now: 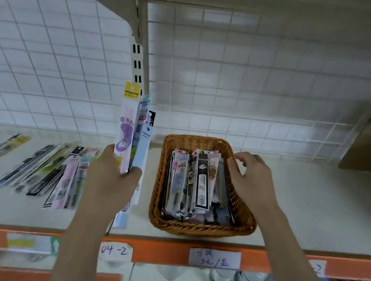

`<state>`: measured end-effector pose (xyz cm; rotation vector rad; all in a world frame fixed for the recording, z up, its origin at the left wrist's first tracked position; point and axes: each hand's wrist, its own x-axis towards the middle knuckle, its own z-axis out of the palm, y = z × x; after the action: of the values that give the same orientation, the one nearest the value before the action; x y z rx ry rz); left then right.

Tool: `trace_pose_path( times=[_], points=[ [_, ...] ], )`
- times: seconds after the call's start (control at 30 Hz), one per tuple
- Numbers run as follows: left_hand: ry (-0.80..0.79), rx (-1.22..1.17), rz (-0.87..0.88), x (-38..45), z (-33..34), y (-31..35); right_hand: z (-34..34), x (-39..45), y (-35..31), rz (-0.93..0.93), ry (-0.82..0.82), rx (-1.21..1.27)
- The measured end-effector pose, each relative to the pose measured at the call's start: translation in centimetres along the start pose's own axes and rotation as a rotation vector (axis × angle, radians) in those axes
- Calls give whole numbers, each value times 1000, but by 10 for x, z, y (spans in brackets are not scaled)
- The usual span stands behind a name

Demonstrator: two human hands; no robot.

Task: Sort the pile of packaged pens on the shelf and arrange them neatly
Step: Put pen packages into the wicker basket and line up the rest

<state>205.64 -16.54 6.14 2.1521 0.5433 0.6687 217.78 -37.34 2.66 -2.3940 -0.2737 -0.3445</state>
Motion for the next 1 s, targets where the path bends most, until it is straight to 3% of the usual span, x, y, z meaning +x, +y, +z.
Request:
trace_pose_path(
  times=[0.1,0.3,0.53,0.77,1.0],
  points=[
    [-7,48,4,-11,9,9,-3,3,43,18,84,-30],
    [-93,-12,-10,-21,29,26,19,6,103,62,-157,-363],
    [-218,-189,-186,-14,60,49,29,6,106,-42,-240,-416],
    [-276,261,-134,11,95,37,30,6,108,-51,-242,-421],
    [-191,312,27,2,109,35,31,5,107,-38,-238,-406]
  ],
)
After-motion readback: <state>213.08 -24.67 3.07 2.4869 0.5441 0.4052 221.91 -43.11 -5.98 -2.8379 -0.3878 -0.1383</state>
